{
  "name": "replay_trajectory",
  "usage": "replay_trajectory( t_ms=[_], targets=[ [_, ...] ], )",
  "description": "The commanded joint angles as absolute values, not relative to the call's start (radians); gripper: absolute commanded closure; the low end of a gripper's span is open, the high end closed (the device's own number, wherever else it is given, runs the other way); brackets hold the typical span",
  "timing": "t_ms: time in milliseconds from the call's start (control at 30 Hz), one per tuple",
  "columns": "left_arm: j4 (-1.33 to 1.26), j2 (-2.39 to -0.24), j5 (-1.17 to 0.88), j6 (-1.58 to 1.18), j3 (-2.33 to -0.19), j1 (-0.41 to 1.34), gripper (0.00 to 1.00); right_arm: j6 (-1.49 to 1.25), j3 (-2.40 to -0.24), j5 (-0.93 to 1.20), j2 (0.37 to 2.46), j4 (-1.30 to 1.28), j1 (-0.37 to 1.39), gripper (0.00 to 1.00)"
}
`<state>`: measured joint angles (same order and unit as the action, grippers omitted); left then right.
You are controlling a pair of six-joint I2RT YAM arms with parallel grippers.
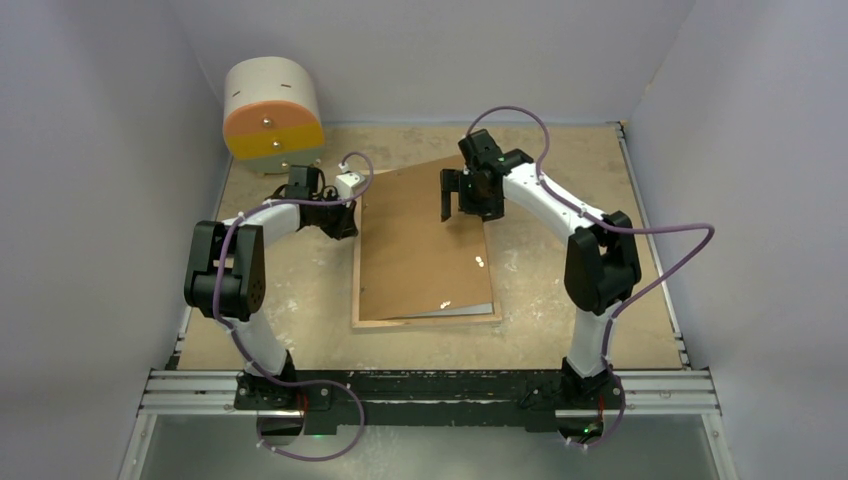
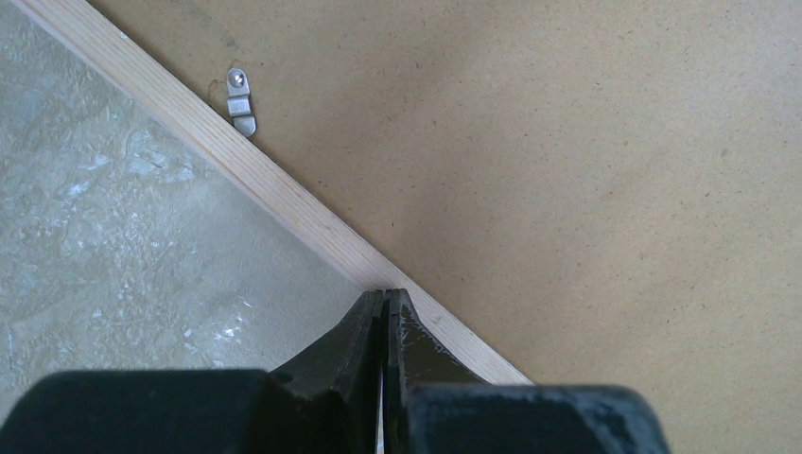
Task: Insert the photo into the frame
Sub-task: Place the photo frame item in the photo frame, then install the photo frame at the center of the board.
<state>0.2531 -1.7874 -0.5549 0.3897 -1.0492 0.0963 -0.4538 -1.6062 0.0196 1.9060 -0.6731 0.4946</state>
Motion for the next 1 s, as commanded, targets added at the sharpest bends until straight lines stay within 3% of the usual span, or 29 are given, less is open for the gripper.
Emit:
replay_trajectory(
  t_ms=[0, 367, 600, 733, 967],
  targets=[
    [0.314, -1.832, -0.443, 0.45, -1.021, 0.08, 1.0, -0.415, -1.698, -0.079, 1.863, -0.719, 0.489, 0.01],
    [0.324, -1.827, -0.443, 0.445, -1.029, 0.078, 1.0, -0.376, -1.59, -0.07, 1.771, -0.571, 0.476, 0.01],
    [0.347, -1.826, -0.455, 0.426, -1.04, 0.076, 1.0, -0.445, -1.412, 0.08, 1.68, -0.378, 0.433, 0.01],
    [0.39, -1.83, -0.503, 0.403, -1.055, 0.058, 1.0, -0.513, -1.312, 0.272, 1.662, -0.171, 0.436, 0.01],
    [0.435, -1.818, -0.59, 0.352, -1.049, 0.023, 1.0, -0.648, -1.225, 0.341, 1.736, 0.085, 0.597, 0.24]
  ],
)
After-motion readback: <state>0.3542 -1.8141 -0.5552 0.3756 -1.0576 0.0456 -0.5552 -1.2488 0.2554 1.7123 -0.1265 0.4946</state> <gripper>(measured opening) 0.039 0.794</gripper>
